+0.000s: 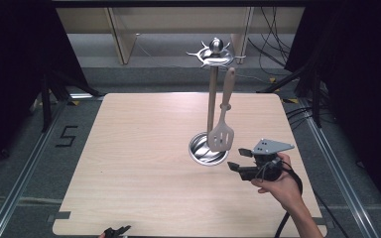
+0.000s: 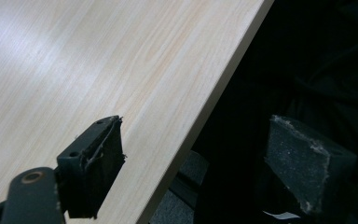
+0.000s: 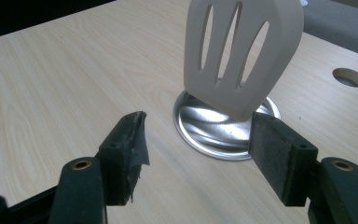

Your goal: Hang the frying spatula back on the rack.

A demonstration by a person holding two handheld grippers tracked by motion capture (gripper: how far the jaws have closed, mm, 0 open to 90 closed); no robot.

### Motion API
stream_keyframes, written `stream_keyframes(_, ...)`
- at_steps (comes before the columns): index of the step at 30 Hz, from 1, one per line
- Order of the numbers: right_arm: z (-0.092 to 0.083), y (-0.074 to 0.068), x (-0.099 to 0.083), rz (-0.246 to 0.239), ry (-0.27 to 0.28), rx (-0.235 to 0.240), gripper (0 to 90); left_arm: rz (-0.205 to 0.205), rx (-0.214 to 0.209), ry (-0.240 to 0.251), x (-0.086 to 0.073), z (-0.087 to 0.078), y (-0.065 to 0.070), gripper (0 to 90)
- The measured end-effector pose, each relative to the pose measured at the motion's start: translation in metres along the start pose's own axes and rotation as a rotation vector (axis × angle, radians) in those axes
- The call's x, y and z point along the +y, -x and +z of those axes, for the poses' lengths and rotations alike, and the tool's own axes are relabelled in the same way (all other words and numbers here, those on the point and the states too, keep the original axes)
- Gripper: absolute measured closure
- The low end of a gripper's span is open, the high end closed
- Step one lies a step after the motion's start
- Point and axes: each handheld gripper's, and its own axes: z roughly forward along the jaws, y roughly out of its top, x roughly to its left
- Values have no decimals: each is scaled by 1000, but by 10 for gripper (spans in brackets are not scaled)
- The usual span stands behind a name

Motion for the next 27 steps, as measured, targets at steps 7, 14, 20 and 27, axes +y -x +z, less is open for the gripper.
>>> stream_keyframes(7, -2, 1, -4, -39, 1, 3, 371, -4, -4, 6, -1, 0, 1, 182)
stream_keyframes(14, -2, -1, -8, -34, -13, 11, 365, 0, -10, 7, -1, 0, 1, 182)
stream_keyframes(20, -1, -3, -13, -11, -31, -4, 364, 5, 0, 6, -1, -1, 1, 182)
stream_keyframes(27, -3, -4, -17, -37, -36, 4, 362, 5, -15, 5, -1, -1, 2, 182)
